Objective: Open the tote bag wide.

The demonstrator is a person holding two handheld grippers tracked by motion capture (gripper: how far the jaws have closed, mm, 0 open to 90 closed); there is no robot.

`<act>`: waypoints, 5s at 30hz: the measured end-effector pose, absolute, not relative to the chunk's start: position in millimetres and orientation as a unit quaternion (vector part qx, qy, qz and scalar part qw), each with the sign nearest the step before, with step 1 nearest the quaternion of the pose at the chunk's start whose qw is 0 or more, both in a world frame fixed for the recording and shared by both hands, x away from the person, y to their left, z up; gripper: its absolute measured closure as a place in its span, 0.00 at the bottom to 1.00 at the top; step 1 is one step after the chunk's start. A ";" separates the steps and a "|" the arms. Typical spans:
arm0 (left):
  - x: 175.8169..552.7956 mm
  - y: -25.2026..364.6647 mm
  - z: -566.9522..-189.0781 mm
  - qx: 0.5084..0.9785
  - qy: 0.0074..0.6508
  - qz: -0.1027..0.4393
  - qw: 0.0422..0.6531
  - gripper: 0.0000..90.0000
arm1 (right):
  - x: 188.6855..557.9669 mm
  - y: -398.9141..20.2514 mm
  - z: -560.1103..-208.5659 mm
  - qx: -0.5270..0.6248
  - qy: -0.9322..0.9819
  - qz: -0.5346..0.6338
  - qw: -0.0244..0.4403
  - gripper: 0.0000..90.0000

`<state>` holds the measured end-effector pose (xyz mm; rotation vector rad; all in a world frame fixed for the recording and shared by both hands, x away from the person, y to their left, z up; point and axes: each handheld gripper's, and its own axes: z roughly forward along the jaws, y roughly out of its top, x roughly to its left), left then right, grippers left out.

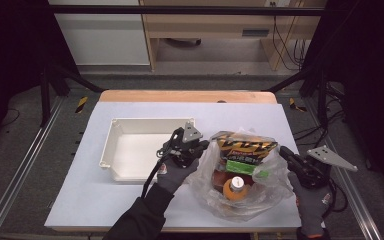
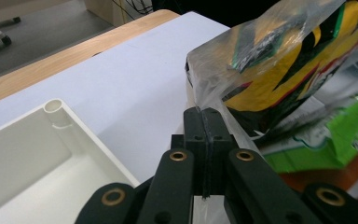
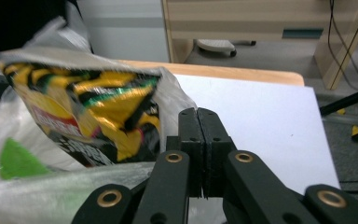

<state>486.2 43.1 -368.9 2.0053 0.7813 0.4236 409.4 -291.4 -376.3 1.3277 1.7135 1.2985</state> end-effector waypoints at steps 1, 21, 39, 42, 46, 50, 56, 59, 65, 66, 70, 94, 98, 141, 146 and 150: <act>486.2 43.1 -368.9 0.813 0.317 0.172 0.457 1.00 | 409.4 -291.4 -376.3 0.501 0.646 0.490 0.303 0.99; 489.2 45.8 -381.9 0.824 0.331 0.180 0.422 1.00 | 425.1 -292.3 -386.6 0.513 0.652 0.469 0.305 0.99; 497.6 5.3 -423.6 0.852 0.358 0.187 0.334 1.00 | 457.6 -298.6 -443.7 0.555 0.681 0.385 0.282 0.94; 496.6 8.6 -422.6 0.848 0.360 0.180 0.344 0.98 | 459.9 -299.1 -448.6 0.564 0.684 0.376 0.268 0.89; 489.8 19.0 -417.7 0.838 0.361 0.170 0.372 0.84 | 451.7 -304.8 -442.8 0.567 0.674 0.394 0.264 0.75; 473.1 43.0 -406.4 0.820 0.353 0.162 0.421 0.71 | 436.8 -313.4 -430.2 0.552 0.654 0.434 0.282 0.60; 443.1 75.4 -386.9 0.806 0.332 0.176 0.458 0.62 | 394.8 -318.6 -396.3 0.507 0.639 0.475 0.329 0.45; 422.8 88.7 -385.4 0.805 0.318 0.168 0.472 0.61 | 377.0 -313.9 -382.1 0.487 0.640 0.490 0.336 0.44; 402.0 88.1 -393.1 0.813 0.295 0.157 0.478 0.63 | 350.1 -297.5 -357.9 0.452 0.645 0.527 0.320 0.46; 399.4 85.9 -395.9 0.816 0.290 0.156 0.476 0.63 | 350.1 -297.5 -357.9 0.452 0.645 0.527 0.320 0.46; 393.2 77.0 -412.1 0.827 0.284 0.139 0.465 0.64 | 345.3 -275.9 -351.7 0.428 0.658 0.543 0.298 0.44; 395.9 64.3 -462.7 0.855 0.288 0.075 0.424 1.00 | 341.9 -240.7 -412.8 0.436 0.721 0.470 0.261 0.50; 396.5 66.2 -462.7 0.855 0.287 0.076 0.425 1.00 | 341.2 -238.8 -418.2 0.428 0.733 0.455 0.270 0.77; 392.3 80.4 -467.4 0.852 0.292 0.086 0.427 0.90 | 389.6 -322.7 -480.6 0.584 0.687 0.340 0.266 0.88; 387.3 90.7 -439.1 0.831 0.293 0.100 0.462 0.78 | 375.9 -333.4 -465.2 0.570 0.661 0.388 0.295 0.70; 385.6 97.0 -415.7 0.814 0.295 0.117 0.487 0.67 | 362.9 -340.1 -443.1 0.549 0.640 0.436 0.315 0.62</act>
